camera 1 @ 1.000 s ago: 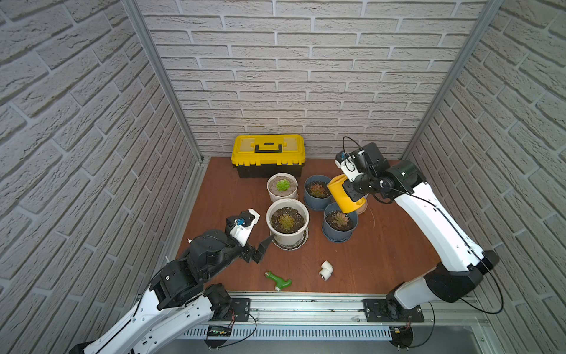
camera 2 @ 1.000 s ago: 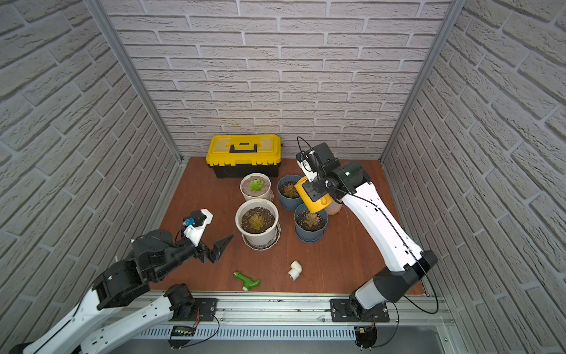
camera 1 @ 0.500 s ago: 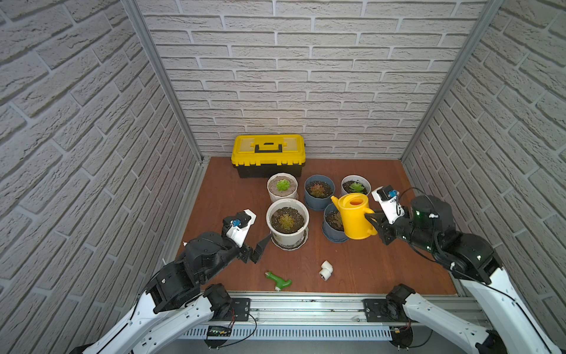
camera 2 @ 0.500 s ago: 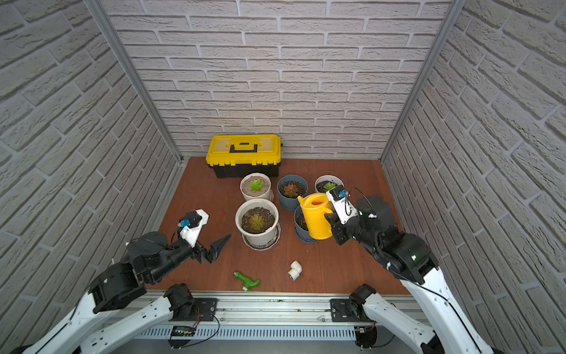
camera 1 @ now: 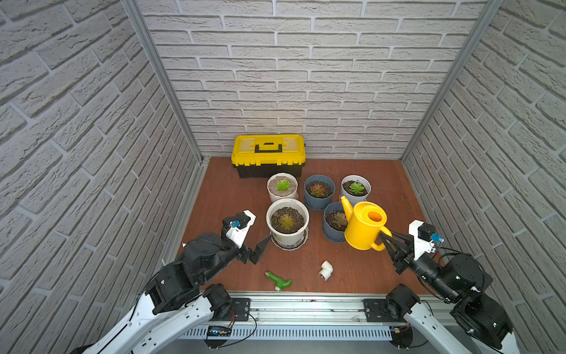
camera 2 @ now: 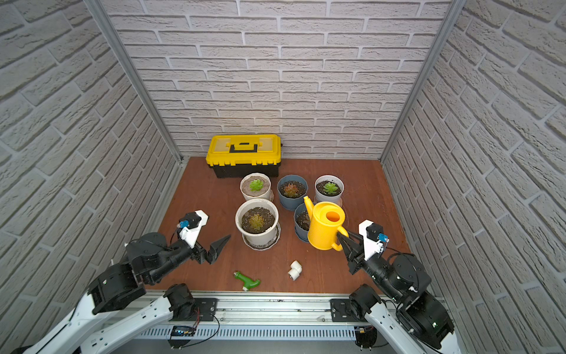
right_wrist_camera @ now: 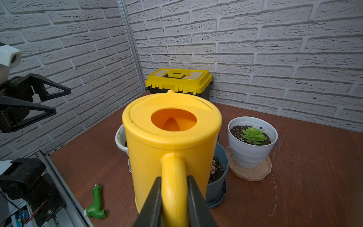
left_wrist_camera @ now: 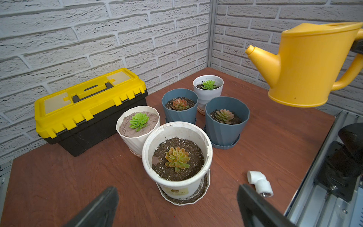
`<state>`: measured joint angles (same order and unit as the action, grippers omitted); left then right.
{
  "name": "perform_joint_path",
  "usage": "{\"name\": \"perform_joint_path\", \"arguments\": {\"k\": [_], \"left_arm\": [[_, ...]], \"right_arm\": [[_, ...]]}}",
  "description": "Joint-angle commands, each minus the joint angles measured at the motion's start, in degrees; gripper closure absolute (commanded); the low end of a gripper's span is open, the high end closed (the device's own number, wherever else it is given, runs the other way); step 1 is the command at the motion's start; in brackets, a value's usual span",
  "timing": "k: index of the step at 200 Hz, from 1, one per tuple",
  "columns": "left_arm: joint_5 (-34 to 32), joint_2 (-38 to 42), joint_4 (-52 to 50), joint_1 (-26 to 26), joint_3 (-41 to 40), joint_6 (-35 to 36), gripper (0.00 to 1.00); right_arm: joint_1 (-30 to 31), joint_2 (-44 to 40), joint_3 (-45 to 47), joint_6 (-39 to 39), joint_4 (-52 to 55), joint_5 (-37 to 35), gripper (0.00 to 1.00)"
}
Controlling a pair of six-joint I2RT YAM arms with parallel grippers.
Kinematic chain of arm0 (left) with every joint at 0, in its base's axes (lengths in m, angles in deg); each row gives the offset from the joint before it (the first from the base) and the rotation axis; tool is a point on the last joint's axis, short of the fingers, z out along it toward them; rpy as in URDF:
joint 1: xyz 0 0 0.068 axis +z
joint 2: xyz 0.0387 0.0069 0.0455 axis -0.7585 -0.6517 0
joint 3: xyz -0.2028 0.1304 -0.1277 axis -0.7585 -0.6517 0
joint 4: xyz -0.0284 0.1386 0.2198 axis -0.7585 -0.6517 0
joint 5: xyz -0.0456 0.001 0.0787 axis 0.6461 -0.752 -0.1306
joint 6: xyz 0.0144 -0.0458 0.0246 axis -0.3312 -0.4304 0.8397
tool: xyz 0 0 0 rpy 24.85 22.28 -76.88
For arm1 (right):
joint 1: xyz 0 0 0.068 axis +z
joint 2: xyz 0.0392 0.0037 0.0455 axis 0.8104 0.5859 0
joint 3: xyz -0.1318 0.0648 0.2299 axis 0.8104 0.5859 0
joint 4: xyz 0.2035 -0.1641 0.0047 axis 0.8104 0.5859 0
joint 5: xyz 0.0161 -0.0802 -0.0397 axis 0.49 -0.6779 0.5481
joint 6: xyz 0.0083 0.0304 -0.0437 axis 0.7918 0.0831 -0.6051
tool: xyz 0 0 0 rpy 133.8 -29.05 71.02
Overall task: Water the succulent around the soil edge
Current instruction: Water the soil of the potted plant with water.
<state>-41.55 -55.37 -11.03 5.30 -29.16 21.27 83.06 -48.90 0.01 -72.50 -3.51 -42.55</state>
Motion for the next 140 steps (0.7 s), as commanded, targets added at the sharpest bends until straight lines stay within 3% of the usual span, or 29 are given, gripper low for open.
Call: {"name": "perform_joint_path", "arguments": {"k": [1, 46, 96, 140], "left_arm": [[0.9, 0.6, 1.4, 0.4, -0.6, -0.1, 0.02], [4.5, 1.5, -2.3, 0.4, -2.0, -3.7, 0.02], [10.4, 3.6, -3.2, 0.4, -4.9, -7.1, 0.02], [16.7, 0.1, -2.3, 0.4, -5.6, -6.7, 0.02]], "right_arm": [[0.0, 2.5, -6.6, -4.2, 4.9, -1.1, 0.97], [0.0, 22.3, -21.3, -13.4, 27.6, -1.9, 0.98], [0.4, 31.9, -24.0, -14.6, 26.9, -3.3, 0.97], [0.4, 40.1, -26.7, -14.0, 27.2, -4.8, 0.97]]}}
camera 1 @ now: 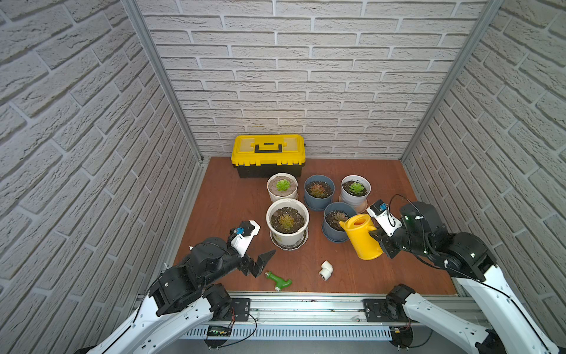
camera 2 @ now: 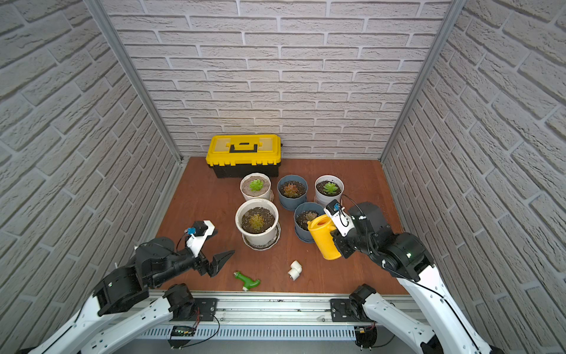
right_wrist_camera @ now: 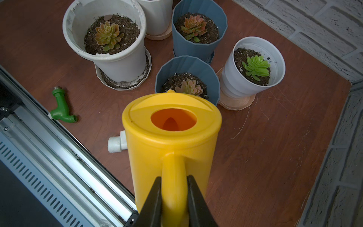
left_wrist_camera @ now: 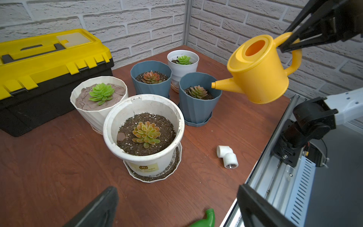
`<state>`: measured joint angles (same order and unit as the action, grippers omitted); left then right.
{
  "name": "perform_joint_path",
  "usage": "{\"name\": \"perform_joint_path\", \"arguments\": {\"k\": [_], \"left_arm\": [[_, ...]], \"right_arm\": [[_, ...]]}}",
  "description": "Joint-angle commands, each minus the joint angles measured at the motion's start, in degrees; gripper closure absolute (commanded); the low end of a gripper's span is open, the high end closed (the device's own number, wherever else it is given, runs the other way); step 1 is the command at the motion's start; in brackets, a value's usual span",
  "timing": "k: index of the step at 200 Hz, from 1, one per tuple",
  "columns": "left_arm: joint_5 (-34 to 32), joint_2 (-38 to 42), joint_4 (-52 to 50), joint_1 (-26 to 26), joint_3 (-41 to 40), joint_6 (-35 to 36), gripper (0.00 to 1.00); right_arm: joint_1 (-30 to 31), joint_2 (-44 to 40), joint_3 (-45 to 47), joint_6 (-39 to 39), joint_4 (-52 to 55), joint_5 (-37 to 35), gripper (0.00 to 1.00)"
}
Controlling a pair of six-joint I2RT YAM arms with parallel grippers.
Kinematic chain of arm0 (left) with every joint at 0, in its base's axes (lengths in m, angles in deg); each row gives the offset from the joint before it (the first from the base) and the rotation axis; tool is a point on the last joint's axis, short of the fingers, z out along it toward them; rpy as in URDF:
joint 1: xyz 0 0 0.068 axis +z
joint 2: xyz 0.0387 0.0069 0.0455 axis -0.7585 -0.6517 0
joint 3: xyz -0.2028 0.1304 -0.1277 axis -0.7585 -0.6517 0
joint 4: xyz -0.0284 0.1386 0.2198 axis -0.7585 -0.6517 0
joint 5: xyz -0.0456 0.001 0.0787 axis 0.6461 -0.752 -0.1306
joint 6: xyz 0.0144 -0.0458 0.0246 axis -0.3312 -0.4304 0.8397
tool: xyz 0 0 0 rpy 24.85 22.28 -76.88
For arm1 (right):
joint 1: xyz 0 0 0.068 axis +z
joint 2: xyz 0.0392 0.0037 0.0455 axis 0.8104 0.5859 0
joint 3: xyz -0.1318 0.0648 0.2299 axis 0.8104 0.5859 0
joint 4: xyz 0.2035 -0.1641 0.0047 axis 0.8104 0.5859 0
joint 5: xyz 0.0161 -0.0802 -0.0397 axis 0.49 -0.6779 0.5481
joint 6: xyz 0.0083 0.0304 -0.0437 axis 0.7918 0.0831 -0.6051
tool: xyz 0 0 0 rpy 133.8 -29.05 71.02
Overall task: Water the succulent around the soil edge
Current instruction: Water the soil of the potted plant with water.
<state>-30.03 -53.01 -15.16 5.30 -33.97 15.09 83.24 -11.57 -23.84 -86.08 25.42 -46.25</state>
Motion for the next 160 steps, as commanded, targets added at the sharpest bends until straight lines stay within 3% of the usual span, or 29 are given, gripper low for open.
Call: {"name": "perform_joint_path", "arguments": {"k": [1, 54, 160], "left_arm": [[5.4, -2.4, 1.9, 0.4, -0.8, -0.6, 0.02], [7.9, -9.2, 0.8, 0.4, 0.1, -0.9, 0.02], [6.5, -8.0, 1.2, 1.4, -0.6, -1.0, 0.02]], "right_arm": [[0.3, 2.9, -3.0, -0.4, -1.8, -1.1, 0.98], [0.3, 10.2, -7.4, 0.6, -1.0, 0.4, 0.97], [0.3, 22.4, -18.2, 2.4, 1.4, -0.7, 0.98]]}}
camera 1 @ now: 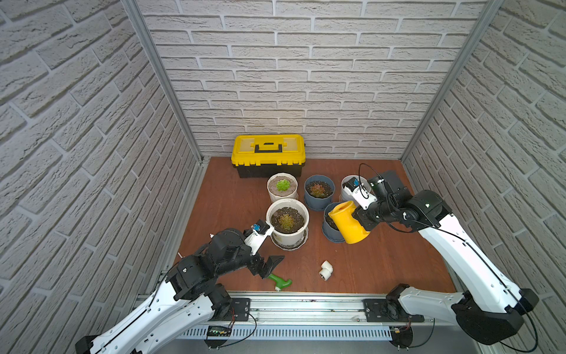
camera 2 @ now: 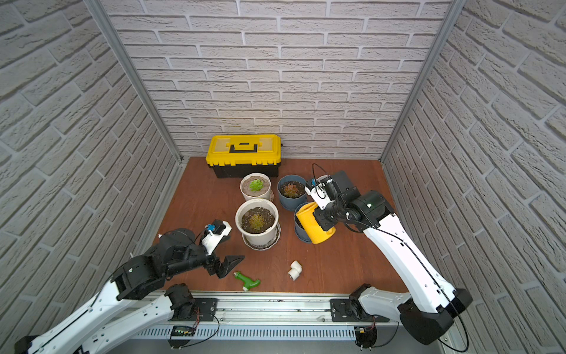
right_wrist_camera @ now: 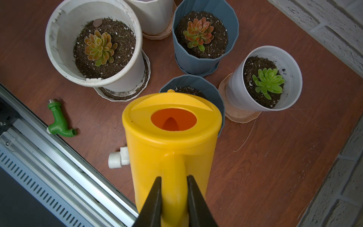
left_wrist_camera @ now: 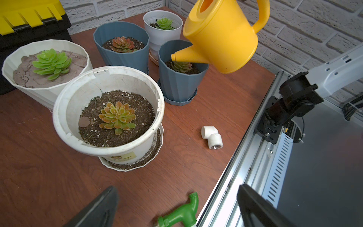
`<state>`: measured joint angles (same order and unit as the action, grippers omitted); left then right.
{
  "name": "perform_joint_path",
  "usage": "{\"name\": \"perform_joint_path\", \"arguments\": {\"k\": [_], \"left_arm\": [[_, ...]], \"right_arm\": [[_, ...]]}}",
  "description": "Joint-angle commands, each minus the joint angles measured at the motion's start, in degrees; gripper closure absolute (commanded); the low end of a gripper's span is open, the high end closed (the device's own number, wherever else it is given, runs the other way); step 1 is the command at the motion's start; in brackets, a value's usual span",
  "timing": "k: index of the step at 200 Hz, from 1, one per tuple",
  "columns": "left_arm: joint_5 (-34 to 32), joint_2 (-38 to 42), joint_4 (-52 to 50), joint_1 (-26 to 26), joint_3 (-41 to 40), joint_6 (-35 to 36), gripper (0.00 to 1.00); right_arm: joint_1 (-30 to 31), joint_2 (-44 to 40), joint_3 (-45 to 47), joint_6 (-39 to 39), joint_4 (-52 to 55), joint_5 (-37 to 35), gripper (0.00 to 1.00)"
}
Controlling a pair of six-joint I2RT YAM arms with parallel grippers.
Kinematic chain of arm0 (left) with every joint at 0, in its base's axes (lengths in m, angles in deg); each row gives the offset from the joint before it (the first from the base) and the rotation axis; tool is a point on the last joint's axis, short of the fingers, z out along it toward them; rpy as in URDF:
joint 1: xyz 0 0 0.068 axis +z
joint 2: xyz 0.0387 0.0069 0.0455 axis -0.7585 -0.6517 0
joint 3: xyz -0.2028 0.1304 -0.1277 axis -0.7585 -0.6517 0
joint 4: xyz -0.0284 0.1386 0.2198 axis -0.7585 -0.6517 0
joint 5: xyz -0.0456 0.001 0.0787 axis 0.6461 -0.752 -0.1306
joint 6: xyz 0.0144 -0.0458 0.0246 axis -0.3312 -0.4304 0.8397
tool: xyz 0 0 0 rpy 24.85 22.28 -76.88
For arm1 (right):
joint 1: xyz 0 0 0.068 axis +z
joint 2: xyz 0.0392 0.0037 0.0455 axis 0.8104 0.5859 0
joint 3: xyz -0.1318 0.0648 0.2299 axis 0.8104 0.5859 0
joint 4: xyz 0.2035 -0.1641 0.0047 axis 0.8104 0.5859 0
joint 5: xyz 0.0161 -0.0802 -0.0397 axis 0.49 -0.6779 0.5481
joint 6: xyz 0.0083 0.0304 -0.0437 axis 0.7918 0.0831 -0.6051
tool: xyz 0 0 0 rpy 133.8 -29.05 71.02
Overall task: Water the succulent around the soil edge
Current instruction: Water the soil of the potted plant with water.
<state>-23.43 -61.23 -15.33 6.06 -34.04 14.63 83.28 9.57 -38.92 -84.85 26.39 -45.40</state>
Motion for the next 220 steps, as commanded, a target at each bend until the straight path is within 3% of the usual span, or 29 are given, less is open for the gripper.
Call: {"name": "perform_joint_path", "arguments": {"k": [1, 105, 220], "left_arm": [[-0.1, 0.2, 1.3, 0.6, -0.5, -0.5, 0.02], [0.0, 0.6, 1.3, 0.7, -0.6, -0.5, 0.02], [0.0, 0.5, 1.3, 1.0, -0.7, -0.4, 0.02]], "right_arm": [[0.3, 1.4, -3.3, 1.2, 0.4, -1.7, 0.98], [0.2, 7.5, -8.9, 1.5, 1.6, -10.6, 0.98], [-0.3, 7.8, -8.7, 0.9, 3.4, -17.8, 0.98]]}}
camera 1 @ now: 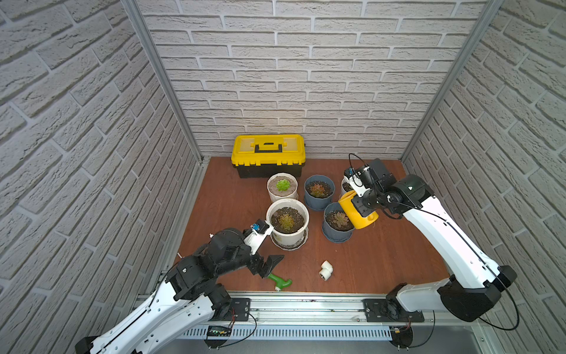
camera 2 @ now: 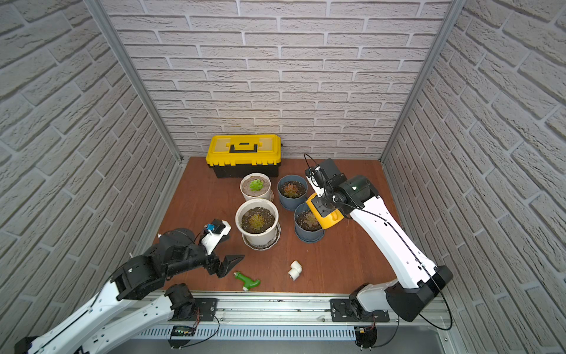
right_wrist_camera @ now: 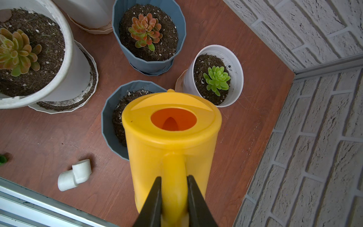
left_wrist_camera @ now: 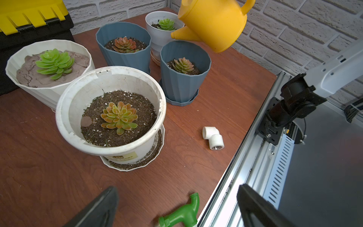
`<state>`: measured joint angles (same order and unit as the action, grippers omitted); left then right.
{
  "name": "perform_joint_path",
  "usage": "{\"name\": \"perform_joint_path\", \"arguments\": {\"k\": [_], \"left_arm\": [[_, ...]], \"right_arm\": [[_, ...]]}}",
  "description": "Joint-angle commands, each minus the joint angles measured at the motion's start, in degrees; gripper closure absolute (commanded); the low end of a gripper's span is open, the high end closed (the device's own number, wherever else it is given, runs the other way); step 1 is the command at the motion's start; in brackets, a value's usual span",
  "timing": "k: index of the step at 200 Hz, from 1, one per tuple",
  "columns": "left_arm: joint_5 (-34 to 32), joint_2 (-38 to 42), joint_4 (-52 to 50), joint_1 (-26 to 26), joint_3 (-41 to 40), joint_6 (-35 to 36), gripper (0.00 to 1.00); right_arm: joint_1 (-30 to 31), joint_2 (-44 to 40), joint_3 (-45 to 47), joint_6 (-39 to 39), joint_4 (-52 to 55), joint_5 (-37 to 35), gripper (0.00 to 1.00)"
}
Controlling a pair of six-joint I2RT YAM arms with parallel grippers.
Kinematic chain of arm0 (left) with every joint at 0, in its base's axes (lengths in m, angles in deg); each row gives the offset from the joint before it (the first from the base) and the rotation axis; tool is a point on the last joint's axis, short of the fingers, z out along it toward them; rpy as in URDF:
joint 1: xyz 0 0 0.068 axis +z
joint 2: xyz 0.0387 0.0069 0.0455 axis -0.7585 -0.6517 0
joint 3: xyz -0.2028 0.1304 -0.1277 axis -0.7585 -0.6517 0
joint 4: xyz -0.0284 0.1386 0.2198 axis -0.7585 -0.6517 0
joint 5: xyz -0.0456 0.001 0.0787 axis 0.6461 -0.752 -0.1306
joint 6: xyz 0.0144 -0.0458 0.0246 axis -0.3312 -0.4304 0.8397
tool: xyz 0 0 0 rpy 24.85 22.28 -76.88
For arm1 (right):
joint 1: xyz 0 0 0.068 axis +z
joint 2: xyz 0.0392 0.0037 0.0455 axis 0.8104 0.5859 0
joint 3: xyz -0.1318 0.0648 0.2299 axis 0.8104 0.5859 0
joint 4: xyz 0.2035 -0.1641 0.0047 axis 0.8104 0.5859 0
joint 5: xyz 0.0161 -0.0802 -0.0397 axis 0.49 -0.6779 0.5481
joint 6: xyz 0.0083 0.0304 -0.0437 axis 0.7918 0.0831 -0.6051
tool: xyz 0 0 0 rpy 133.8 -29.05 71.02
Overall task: Water the succulent around the soil edge
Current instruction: Water the soil of the potted plant with water.
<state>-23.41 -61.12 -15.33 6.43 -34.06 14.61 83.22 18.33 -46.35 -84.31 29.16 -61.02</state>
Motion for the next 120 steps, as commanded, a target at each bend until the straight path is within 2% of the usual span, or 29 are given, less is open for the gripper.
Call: {"name": "perform_joint_path", "arguments": {"k": [1, 120], "left_arm": [[0.0, 0.4, 1.3, 0.6, -0.7, -0.4, 0.02], [0.2, 0.2, 1.4, 1.1, -0.7, -0.5, 0.02]], "right_arm": [[-0.2, -1.0, -1.3, 0.3, 0.7, -2.2, 0.98], [-0.2, -5.2, 1.5, 0.5, 4.7, -2.4, 0.97]]}}
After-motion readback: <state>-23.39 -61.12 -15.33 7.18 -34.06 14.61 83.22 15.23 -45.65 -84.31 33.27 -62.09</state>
